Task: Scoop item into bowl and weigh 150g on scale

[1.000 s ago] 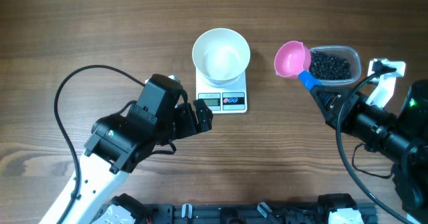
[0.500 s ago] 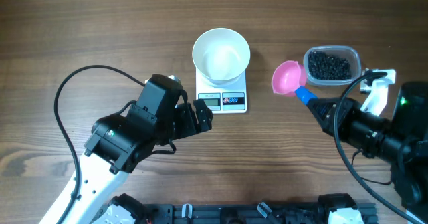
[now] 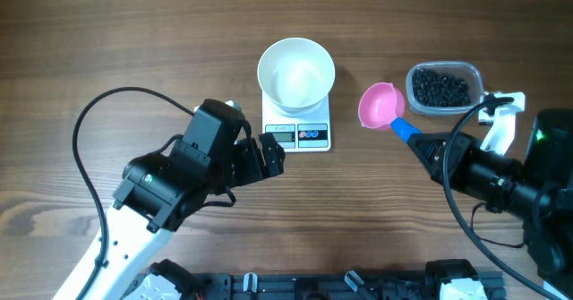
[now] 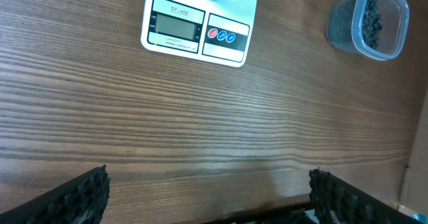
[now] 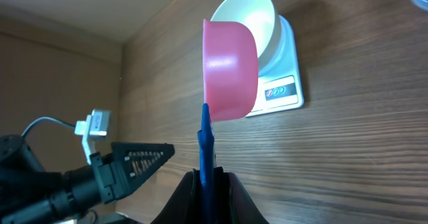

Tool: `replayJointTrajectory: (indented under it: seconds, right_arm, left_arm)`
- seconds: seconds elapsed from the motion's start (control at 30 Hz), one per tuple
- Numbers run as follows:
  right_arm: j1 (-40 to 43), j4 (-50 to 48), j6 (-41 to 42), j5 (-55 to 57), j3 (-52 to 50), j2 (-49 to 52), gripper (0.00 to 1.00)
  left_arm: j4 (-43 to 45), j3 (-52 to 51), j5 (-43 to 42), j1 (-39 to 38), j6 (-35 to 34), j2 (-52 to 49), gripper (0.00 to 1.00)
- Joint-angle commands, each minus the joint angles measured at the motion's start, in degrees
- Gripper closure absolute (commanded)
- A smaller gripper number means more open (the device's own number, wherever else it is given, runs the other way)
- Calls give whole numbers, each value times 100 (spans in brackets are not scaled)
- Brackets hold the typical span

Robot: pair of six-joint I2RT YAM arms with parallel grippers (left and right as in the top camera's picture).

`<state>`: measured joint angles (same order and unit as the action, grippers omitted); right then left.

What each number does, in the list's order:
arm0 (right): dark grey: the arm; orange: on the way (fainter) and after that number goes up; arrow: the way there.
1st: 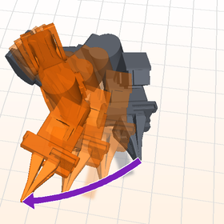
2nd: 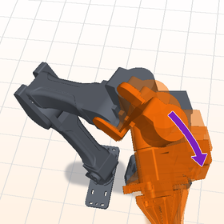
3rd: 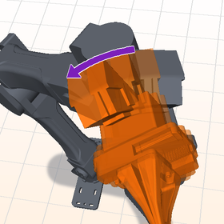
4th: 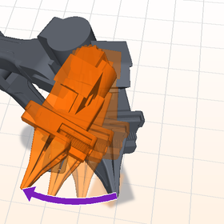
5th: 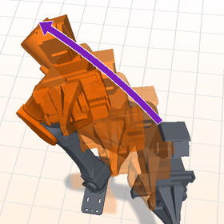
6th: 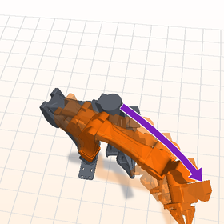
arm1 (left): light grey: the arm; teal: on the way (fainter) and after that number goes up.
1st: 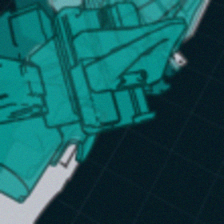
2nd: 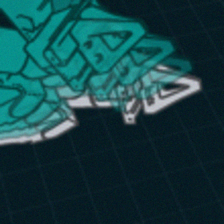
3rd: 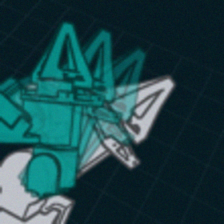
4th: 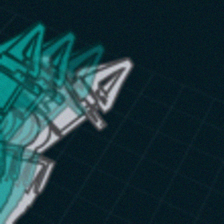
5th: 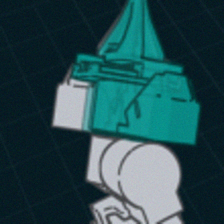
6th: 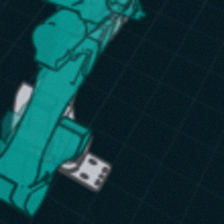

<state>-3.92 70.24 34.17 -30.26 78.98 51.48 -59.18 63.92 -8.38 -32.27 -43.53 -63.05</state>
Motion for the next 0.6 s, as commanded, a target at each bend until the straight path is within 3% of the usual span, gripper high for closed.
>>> replayJointTrajectory:
  seconds: [0.0, 0.57]
  right_arm:
    - [2, -55, -103, -199, 101, 7, 96]
    - [2, -118, -107, -195, 101, 4, 96]
  left_arm:
    - [-4, 66, 57, 31, 131, 4, 0]
    - [-4, 66, 55, 31, 131, 4, 0]
